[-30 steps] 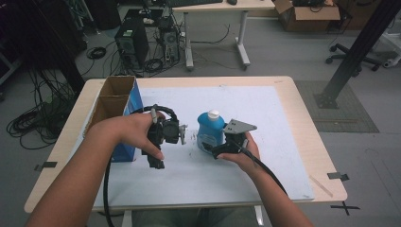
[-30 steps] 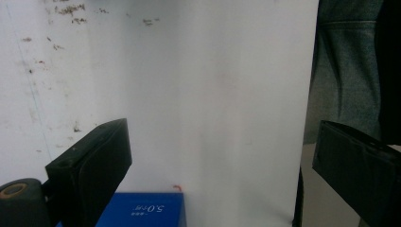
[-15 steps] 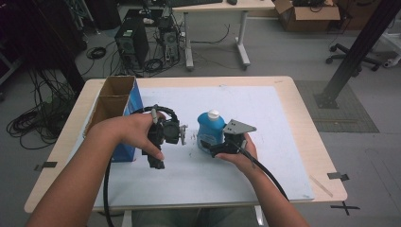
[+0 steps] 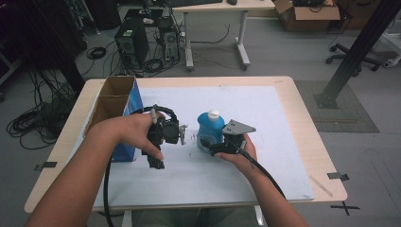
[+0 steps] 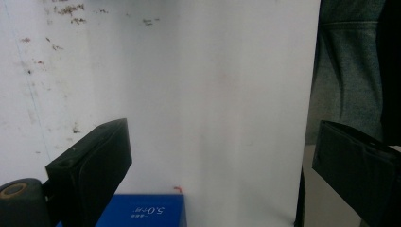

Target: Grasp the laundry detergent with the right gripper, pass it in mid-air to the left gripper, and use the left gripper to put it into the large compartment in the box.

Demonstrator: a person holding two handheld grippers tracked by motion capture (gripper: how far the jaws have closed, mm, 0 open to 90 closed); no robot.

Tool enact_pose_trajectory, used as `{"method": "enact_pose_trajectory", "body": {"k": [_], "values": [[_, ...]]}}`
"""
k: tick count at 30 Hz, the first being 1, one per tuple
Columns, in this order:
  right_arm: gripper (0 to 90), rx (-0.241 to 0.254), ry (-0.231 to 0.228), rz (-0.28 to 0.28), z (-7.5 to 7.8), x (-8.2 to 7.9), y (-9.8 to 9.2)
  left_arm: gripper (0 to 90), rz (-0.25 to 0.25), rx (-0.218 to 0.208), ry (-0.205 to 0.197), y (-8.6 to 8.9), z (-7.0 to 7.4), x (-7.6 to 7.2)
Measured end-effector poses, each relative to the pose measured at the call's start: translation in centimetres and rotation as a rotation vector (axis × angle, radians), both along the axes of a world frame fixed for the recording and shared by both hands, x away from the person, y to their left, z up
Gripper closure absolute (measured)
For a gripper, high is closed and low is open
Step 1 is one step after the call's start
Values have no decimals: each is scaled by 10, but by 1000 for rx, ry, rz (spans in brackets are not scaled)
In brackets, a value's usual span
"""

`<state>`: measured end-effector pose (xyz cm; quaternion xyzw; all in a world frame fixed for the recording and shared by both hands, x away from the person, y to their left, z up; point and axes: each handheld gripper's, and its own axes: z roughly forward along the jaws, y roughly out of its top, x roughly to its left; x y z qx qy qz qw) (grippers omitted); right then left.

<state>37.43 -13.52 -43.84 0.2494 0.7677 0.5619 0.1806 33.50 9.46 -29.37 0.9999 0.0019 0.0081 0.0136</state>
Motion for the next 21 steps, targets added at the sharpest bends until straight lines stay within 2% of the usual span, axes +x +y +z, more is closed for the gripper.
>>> {"method": "enact_pose_trajectory", "body": {"k": [21], "values": [[275, 3, -15, 3, -1, 1, 0, 58, 3, -2, 0, 2, -2, 1]]}}
